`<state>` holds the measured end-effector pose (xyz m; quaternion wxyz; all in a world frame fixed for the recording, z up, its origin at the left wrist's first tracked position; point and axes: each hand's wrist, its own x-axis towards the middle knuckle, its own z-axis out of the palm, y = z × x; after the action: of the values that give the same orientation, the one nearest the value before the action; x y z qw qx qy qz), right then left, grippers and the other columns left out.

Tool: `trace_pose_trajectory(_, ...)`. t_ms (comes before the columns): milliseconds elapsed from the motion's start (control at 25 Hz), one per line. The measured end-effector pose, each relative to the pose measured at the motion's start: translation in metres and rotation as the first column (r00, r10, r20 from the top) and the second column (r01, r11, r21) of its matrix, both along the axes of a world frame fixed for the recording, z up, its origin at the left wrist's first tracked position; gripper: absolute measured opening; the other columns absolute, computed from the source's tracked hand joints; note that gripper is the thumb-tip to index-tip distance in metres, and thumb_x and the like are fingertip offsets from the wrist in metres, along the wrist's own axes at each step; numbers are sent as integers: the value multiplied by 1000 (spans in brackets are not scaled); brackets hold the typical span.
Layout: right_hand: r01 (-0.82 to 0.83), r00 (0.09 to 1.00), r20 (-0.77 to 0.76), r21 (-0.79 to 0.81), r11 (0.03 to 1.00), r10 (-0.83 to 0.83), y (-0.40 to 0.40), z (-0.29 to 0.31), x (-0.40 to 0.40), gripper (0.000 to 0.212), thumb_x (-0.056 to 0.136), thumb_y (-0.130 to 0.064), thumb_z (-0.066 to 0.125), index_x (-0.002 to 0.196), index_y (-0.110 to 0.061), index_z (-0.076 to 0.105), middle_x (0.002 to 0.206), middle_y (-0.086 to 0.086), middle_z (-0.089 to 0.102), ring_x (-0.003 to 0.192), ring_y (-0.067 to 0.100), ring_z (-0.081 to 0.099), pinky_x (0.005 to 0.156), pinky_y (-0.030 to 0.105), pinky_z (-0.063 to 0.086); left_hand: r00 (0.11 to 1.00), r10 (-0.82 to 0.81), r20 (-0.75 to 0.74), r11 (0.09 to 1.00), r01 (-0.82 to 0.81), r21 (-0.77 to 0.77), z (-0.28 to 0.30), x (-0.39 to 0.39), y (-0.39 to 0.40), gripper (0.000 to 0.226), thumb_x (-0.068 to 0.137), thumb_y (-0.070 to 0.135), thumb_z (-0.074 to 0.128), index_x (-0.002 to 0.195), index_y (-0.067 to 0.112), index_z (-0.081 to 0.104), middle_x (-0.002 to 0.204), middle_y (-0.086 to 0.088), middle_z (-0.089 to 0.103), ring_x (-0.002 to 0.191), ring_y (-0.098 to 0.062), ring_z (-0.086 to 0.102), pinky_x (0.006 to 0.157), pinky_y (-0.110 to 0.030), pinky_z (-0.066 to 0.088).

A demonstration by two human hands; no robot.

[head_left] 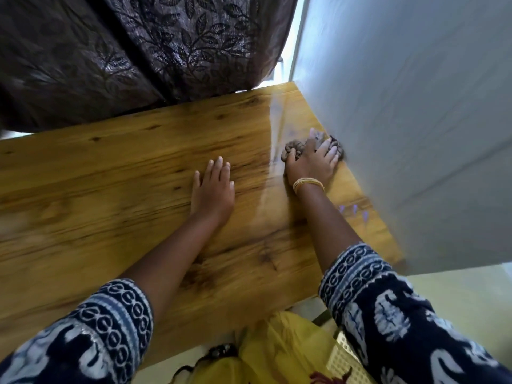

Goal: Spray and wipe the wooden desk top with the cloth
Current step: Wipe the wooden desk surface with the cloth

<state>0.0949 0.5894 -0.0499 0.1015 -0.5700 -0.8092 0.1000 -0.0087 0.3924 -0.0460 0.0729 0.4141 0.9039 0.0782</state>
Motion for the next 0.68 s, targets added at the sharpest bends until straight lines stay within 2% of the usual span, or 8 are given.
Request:
trace_pose_trajectory(80, 57, 998, -13, -2, 998, -57, -19, 1, 28, 66, 89, -47, 51, 146, -19, 33, 154, 28, 27, 142, 45, 24, 119, 49, 12, 999, 8, 42, 1000, -7, -20, 4, 22, -5, 54, 104, 30, 25, 154, 13, 14, 164, -7, 4, 151, -23, -1, 121, -49, 4)
trace_pose_trajectory(200, 94, 996, -10, -21, 995, -94, -48, 6, 70, 54, 92, -45, 50, 134, -12, 42, 154, 29, 26, 143, 45, 22, 119, 49, 9, 990, -117, 81, 992, 120, -26, 12, 66, -25, 54, 104, 28, 29, 154, 13, 15, 164, -7, 4, 151, -23, 0, 121, -51, 4)
trace_pose_trajectory(320, 156, 988, -3, 1, 988, -156, -74, 5, 109, 53, 93, -45, 49, 134, -11, 44, 153, 29, 28, 143, 45, 22, 119, 50, 12, 977, -212, 12, 977, 212, -8, 12, 100, -58, 53, 104, 28, 29, 154, 13, 17, 163, -7, 8, 151, -23, 5, 121, -50, 7)
trace_pose_trajectory(560, 316, 949, -7, -40, 948, -317, -113, 1, 161, 50, 95, -44, 45, 135, -15, 43, 156, 30, 21, 145, 47, 15, 119, 52, 11, 985, -169, 45, 984, 165, 70, 4, 120, -98, 51, 103, 26, 27, 153, 15, 22, 162, -3, 15, 150, -19, 9, 122, -46, 10)
trace_pose_trajectory(680, 325, 945, 30, -37, 945, -324, -111, 2, 158, 52, 96, -42, 42, 138, -12, 41, 154, 33, 20, 143, 50, 15, 118, 54, 11, 988, -153, 6, 984, 152, 92, 0, 127, -105, 51, 103, 26, 26, 153, 16, 24, 162, -2, 18, 150, -18, 11, 122, -45, 12)
